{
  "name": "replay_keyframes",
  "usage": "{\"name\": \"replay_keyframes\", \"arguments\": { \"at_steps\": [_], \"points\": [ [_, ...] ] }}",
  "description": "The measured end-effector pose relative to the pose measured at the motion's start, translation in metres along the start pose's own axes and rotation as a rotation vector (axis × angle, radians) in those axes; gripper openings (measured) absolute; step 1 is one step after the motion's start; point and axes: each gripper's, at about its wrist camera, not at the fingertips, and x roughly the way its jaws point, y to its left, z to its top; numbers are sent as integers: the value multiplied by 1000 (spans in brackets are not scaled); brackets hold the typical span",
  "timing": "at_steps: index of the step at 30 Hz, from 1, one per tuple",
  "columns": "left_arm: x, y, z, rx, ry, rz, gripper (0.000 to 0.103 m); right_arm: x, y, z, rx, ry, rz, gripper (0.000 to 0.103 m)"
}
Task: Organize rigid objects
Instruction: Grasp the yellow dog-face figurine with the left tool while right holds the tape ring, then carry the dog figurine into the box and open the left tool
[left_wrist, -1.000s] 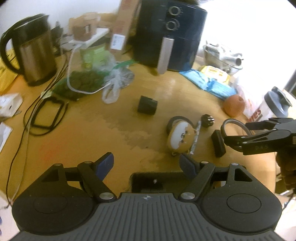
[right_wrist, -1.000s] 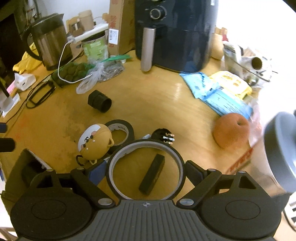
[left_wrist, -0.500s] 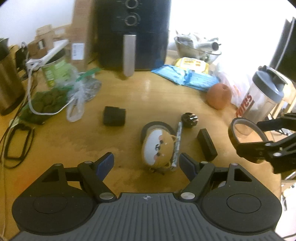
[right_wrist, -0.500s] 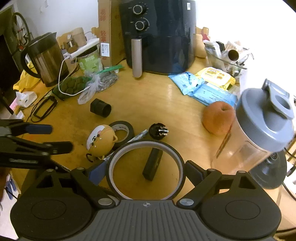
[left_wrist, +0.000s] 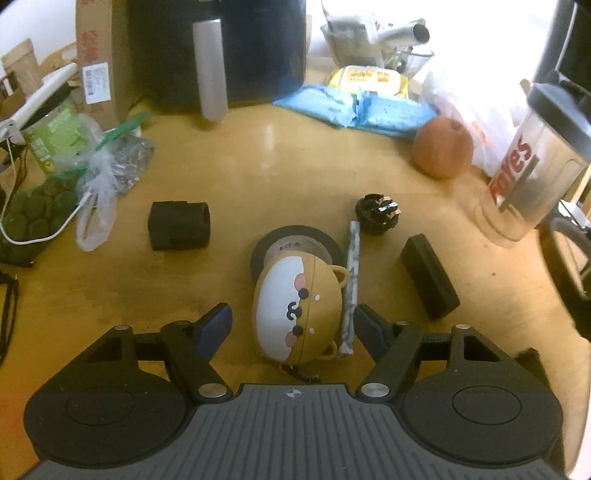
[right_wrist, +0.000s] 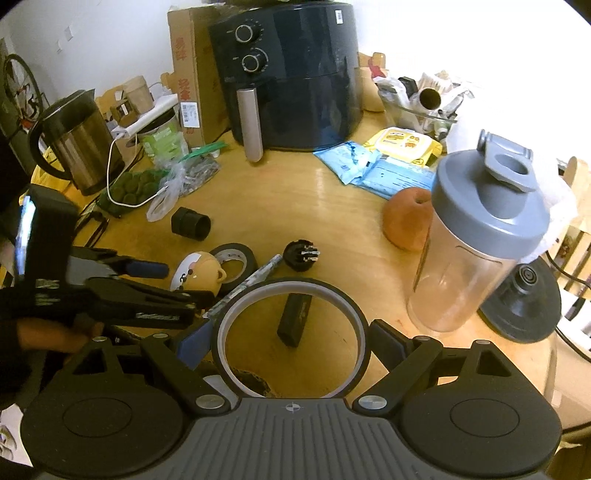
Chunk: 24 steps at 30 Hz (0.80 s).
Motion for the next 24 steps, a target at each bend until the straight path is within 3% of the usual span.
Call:
{"name": "replay_keyframes", "arguments": {
  "at_steps": [2, 3, 10, 24],
  "points": [
    [5, 1, 1, 1, 12, -4, 57, -2, 0, -1, 6, -3, -3, 91],
    [7, 2, 2, -5, 20, -21, 55, -3, -1, -1, 9, -4, -5, 91],
    [0, 9, 6, -45, 49, -19, 53, -8, -1, -5, 30, -15, -17, 91],
    [-71, 29, 14, -151, 10, -68, 53, -21, 11, -11, 30, -58, -50, 91]
  ]
}}
